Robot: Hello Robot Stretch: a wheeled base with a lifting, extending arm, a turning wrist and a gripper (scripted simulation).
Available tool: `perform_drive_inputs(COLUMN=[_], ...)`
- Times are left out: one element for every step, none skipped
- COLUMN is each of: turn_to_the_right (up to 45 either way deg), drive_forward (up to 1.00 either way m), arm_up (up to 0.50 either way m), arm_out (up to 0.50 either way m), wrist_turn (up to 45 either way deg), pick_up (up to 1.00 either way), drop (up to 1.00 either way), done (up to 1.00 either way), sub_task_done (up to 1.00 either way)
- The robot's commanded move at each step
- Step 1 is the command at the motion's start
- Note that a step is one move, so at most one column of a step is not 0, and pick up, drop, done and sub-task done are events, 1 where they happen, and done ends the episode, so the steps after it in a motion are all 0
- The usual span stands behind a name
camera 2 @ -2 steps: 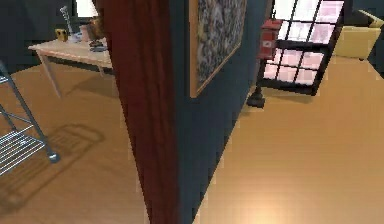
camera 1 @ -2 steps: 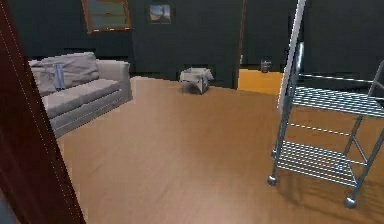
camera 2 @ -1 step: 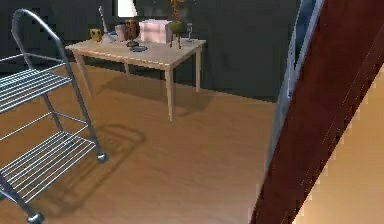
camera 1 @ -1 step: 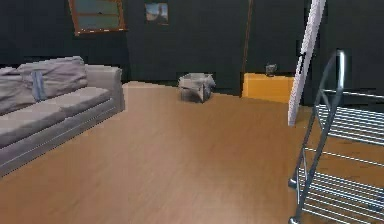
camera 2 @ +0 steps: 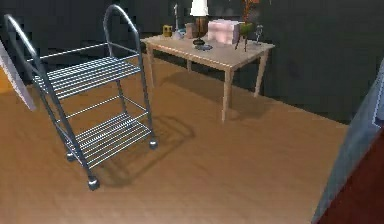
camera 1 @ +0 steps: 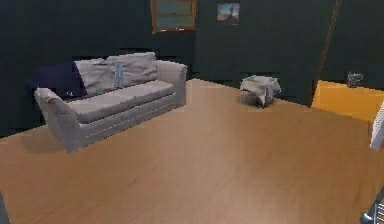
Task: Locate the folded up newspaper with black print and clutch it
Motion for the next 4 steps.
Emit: perform_drive_inputs(turn_to_the_right=[0.0,-27.0,0.0,-6.0], drive_forward=[0.30,0.00,1.00,0.00], arm_up=[0.00,0.00,0.00,0.00], arm_out=[0.00,0.00,0.00,0.00], wrist_turn=[0.0,0.0,0.0,0.0], pick_up=[0.00,0.00,0.00,0.00], drop=[0.00,0.00,0.00,0.00], done=[0.00,0.00,0.00,0.00], sub_task_done=[0.00,0.00,0.00,0.00])
